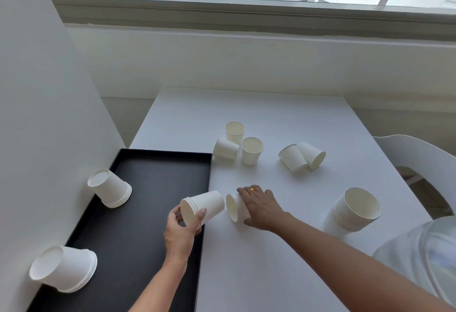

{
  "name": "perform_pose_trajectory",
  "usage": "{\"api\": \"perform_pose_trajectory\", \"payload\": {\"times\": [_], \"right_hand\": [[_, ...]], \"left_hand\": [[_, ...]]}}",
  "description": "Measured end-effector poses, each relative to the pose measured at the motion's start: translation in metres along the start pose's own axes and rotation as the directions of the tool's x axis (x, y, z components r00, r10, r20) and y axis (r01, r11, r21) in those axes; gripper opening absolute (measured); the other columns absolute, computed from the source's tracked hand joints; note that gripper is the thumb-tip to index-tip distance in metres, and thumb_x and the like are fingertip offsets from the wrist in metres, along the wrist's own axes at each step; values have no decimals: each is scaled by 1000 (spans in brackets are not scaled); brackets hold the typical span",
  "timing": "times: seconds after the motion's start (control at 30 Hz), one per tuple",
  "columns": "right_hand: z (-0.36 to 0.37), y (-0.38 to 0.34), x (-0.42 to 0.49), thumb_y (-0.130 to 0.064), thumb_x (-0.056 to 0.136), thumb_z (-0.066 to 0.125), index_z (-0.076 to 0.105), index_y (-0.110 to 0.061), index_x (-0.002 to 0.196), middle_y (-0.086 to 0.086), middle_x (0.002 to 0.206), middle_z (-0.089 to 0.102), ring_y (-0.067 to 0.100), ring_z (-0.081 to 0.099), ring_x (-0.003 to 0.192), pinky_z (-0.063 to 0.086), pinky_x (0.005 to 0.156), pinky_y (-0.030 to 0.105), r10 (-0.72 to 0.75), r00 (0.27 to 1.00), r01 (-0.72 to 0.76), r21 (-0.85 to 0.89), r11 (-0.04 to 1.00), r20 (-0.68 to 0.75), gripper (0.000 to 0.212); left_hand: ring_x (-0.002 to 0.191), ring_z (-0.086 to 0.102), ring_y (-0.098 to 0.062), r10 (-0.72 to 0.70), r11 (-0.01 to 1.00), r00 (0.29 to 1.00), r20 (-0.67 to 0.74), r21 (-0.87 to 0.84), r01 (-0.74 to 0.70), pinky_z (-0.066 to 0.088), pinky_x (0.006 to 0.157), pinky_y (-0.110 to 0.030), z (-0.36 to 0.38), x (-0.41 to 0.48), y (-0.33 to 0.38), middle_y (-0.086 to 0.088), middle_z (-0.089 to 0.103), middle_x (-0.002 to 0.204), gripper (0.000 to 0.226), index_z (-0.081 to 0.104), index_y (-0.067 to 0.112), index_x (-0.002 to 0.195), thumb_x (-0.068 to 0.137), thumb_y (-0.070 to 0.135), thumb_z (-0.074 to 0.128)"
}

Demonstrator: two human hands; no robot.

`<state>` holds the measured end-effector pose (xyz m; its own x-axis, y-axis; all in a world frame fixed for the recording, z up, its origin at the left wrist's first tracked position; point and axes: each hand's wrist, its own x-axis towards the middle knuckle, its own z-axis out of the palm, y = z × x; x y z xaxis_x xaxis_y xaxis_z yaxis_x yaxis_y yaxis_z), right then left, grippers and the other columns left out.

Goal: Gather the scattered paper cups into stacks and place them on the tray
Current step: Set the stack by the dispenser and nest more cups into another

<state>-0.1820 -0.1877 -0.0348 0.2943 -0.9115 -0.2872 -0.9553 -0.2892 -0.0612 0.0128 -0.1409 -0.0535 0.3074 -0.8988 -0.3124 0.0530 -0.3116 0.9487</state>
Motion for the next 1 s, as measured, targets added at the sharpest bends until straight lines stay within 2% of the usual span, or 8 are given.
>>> {"api": "perform_pose_trajectory", "payload": {"times": [0.17,0.3,0.4,0.47,0.6,0.67,0.8,1.0], "right_hand": [[19,-2,-7,-23,80,62,32,-14,133,6,131,44,27,39,121,35,92,39,65,997,-66,15,998,43,61],[25,-8,-13,-25,78,62,34,-14,131,5,127,45,27,41,119,38,88,36,107,994,-105,170,980,0,60],[21,-11,-14,-23,79,59,36,-15,127,4,124,47,26,43,115,41,82,34,142,985,-112,269,957,-94,54],[15,-12,-13,-21,78,58,38,-16,127,3,123,48,25,43,114,41,81,33,136,981,-90,305,948,-136,53],[7,-14,-11,-17,77,61,39,-18,130,1,125,47,22,40,117,45,85,35,50,985,11,348,937,-165,57],[5,-17,-10,-16,77,64,40,-17,130,2,126,47,22,39,118,45,89,35,10,984,57,372,926,-176,59],[3,-22,-7,-12,76,65,41,-13,131,6,127,47,23,40,118,44,92,34,-41,976,120,373,920,-214,60],[-6,-17,-1,-14,78,68,38,-12,134,7,131,45,23,39,121,42,96,33,-75,967,162,360,919,-245,63]], "left_hand": [[97,60,-15,-21,999,998,55,41,19,54,86,-40,3,-7,7,-1,60,112,85,50,19,124,51,52,79],[100,55,-15,-4,993,996,84,117,-6,43,82,-28,6,-11,8,0,59,113,70,50,19,126,66,39,79],[93,56,-6,18,988,993,117,148,-36,43,80,-27,8,-11,10,3,58,110,71,51,20,125,63,41,79],[92,56,0,15,985,991,135,167,-37,49,82,-30,10,-12,13,5,60,108,77,53,23,122,53,49,76],[100,60,-9,-1,986,982,189,161,-30,53,90,-40,13,-11,18,6,63,108,80,55,33,113,40,60,75],[99,60,-7,-6,985,976,219,170,-32,52,88,-33,14,-9,19,5,63,108,79,56,26,120,50,51,82],[90,57,5,-3,981,963,268,188,-49,45,70,-13,19,-2,20,6,62,103,62,54,18,125,69,23,80],[83,54,9,28,968,968,248,234,-88,41,64,-8,24,10,28,10,62,95,62,57,17,122,65,21,83]]}}
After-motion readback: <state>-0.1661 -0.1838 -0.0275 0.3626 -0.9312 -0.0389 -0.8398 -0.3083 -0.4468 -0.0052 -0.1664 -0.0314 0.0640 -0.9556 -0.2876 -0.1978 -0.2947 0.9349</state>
